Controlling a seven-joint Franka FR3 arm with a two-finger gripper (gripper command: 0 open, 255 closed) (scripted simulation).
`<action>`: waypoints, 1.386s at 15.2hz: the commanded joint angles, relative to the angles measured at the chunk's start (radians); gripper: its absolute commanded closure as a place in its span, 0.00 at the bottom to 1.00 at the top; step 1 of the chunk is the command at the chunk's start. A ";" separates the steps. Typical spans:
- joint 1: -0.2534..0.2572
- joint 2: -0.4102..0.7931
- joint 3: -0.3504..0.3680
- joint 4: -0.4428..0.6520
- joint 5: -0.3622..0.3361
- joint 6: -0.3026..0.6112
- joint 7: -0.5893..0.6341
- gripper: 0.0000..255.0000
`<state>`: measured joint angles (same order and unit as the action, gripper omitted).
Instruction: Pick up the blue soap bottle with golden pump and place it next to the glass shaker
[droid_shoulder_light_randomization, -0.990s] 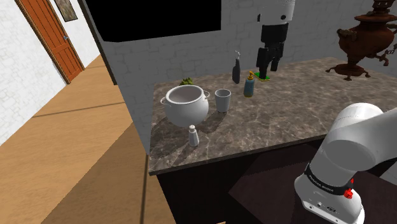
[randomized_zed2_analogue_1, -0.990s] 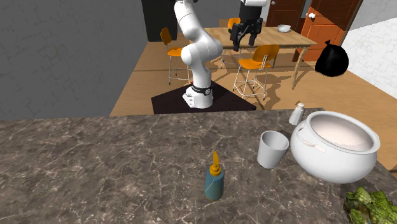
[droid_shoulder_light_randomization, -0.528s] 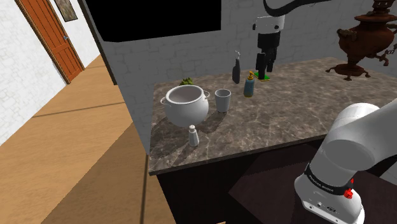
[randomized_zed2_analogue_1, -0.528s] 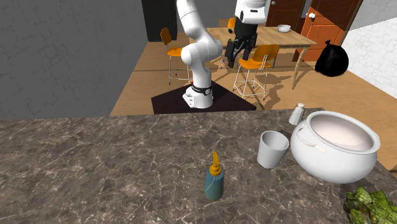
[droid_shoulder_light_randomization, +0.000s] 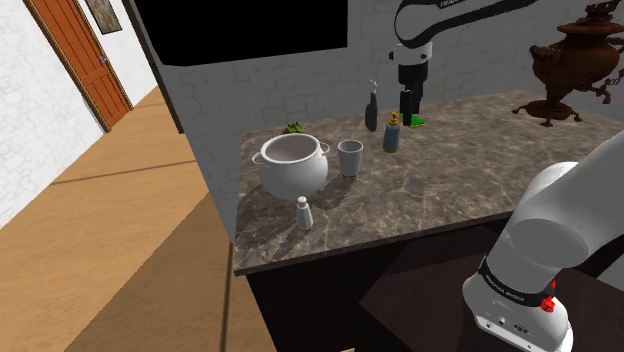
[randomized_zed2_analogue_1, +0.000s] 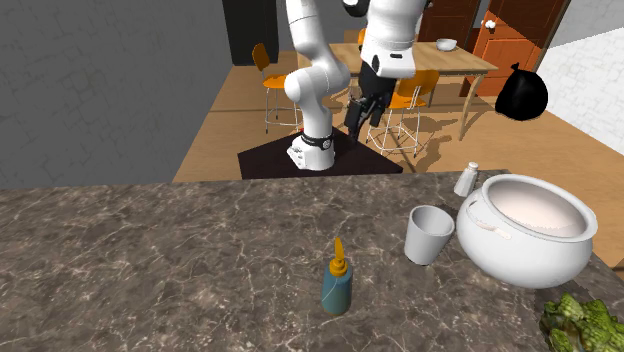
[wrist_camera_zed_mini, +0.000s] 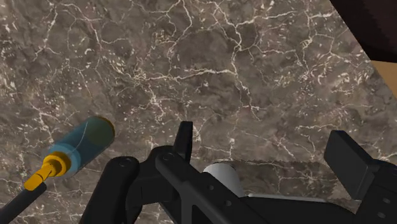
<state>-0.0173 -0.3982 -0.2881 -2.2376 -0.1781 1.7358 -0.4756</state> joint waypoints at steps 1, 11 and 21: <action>-0.001 0.071 -0.029 0.030 -0.010 0.042 -0.056 0.00; -0.027 0.448 -0.124 0.271 0.028 0.180 -0.329 0.00; -0.130 0.861 -0.117 0.662 0.125 0.208 -0.565 0.00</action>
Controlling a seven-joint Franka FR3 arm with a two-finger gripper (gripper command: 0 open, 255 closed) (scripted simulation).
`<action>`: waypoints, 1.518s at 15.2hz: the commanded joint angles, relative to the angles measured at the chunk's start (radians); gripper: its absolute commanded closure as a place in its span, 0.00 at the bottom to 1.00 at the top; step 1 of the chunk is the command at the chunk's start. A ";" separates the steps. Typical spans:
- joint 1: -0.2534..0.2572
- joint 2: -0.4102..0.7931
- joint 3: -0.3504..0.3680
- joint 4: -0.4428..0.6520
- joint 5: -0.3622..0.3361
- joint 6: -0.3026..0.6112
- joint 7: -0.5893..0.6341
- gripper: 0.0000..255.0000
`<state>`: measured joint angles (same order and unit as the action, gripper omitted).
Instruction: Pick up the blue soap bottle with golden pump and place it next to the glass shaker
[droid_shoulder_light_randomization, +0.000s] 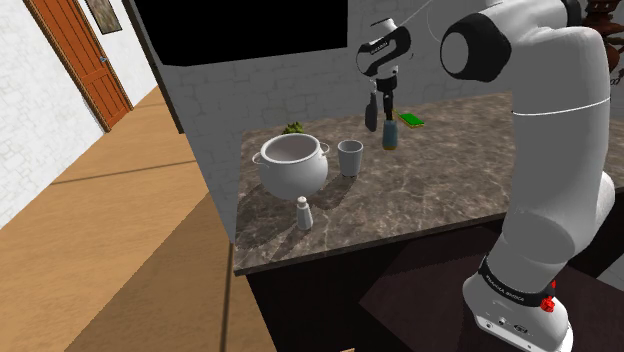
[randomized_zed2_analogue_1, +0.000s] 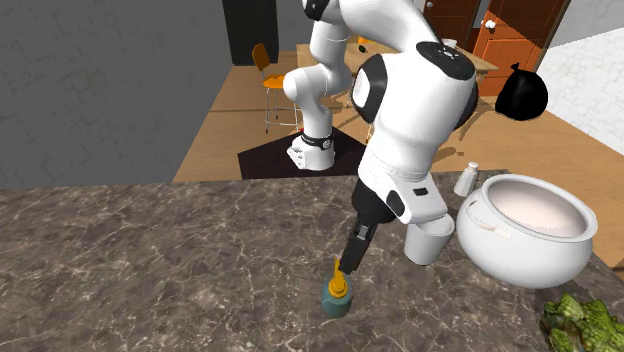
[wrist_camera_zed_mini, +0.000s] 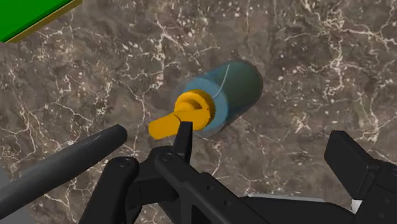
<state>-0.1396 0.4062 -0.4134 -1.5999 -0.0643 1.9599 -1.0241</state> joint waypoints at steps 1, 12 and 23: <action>-0.019 0.091 0.013 0.064 0.017 -0.020 -0.032 0.00; -0.025 0.120 0.008 0.002 0.028 0.069 -0.038 0.00; 0.063 0.011 -0.014 -0.103 -0.026 0.059 0.037 1.00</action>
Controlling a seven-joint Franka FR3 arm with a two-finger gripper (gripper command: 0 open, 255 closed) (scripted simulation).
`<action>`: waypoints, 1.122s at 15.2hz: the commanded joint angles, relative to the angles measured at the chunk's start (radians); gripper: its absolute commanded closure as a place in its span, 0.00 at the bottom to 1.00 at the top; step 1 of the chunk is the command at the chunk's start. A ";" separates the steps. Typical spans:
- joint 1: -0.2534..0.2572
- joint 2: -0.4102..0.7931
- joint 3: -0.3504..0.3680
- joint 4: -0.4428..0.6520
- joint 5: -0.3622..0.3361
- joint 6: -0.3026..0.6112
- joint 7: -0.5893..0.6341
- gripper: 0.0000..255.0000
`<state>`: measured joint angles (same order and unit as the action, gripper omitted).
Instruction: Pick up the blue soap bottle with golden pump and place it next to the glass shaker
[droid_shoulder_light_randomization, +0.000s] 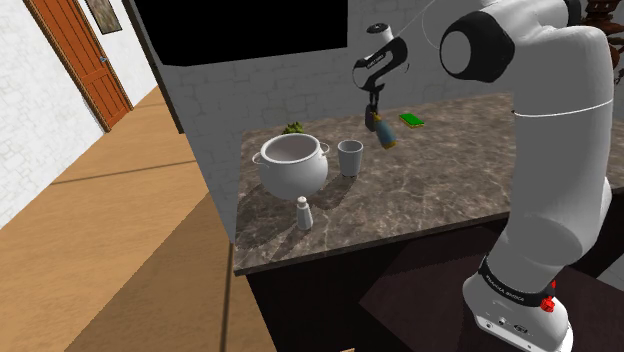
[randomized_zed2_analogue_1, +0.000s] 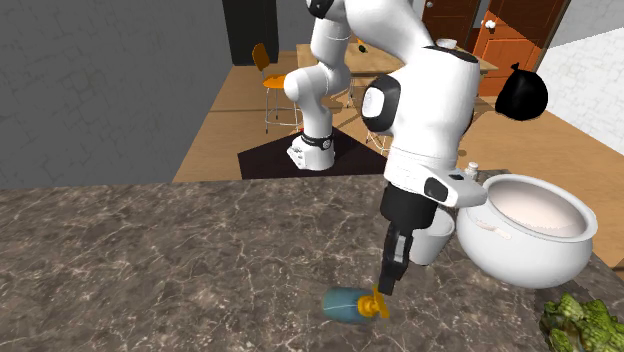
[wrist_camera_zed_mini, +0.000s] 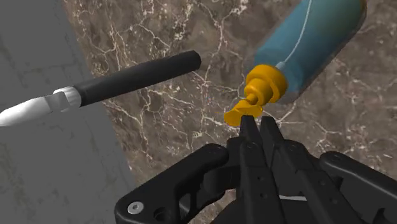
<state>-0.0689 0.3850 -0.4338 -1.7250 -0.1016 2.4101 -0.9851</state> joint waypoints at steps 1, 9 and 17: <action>0.013 -0.030 -0.007 -0.033 -0.014 -0.400 0.009 1.00; -0.305 -0.004 0.180 -0.106 0.699 0.078 -0.130 0.00; -0.312 0.085 0.207 -0.065 0.741 0.125 -0.153 0.00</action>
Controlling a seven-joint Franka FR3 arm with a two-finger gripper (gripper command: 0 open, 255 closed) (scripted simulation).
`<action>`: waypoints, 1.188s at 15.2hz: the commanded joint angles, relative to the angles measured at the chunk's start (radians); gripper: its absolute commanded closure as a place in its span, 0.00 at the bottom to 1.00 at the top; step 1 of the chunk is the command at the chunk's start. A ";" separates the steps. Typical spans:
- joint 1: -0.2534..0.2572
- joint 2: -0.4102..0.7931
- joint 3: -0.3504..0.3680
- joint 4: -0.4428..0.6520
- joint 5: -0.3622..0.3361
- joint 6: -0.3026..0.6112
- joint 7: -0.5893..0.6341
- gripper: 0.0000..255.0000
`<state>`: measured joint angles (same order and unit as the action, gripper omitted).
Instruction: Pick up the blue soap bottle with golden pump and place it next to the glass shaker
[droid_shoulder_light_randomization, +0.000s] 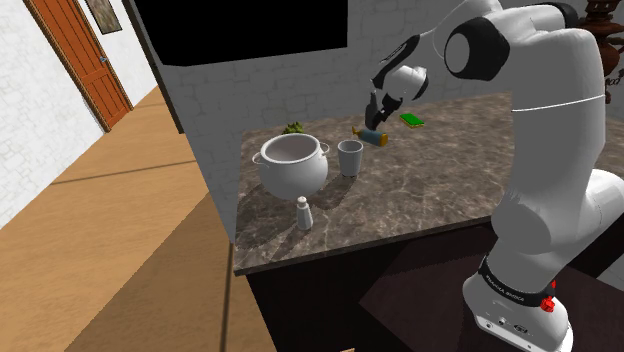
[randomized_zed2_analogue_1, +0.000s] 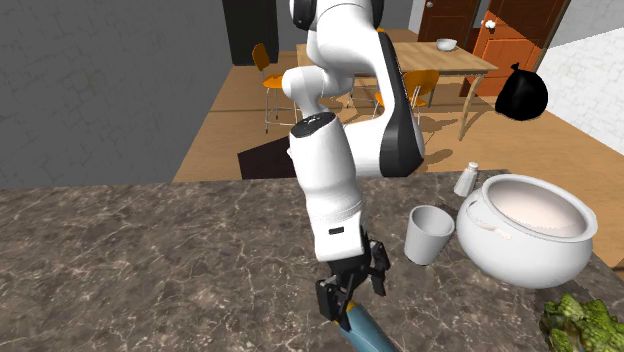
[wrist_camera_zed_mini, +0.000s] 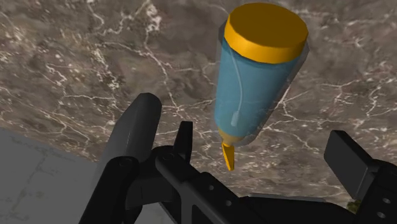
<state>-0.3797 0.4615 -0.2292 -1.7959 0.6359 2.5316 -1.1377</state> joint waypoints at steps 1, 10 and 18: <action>-0.001 0.008 0.002 0.006 0.003 0.003 -0.001 0.00; -0.001 0.008 0.002 0.006 0.003 0.003 -0.001 1.00; -0.001 0.008 0.002 0.006 0.003 0.003 -0.001 0.00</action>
<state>-0.3803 0.4698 -0.2268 -1.7897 0.6390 2.5346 -1.1383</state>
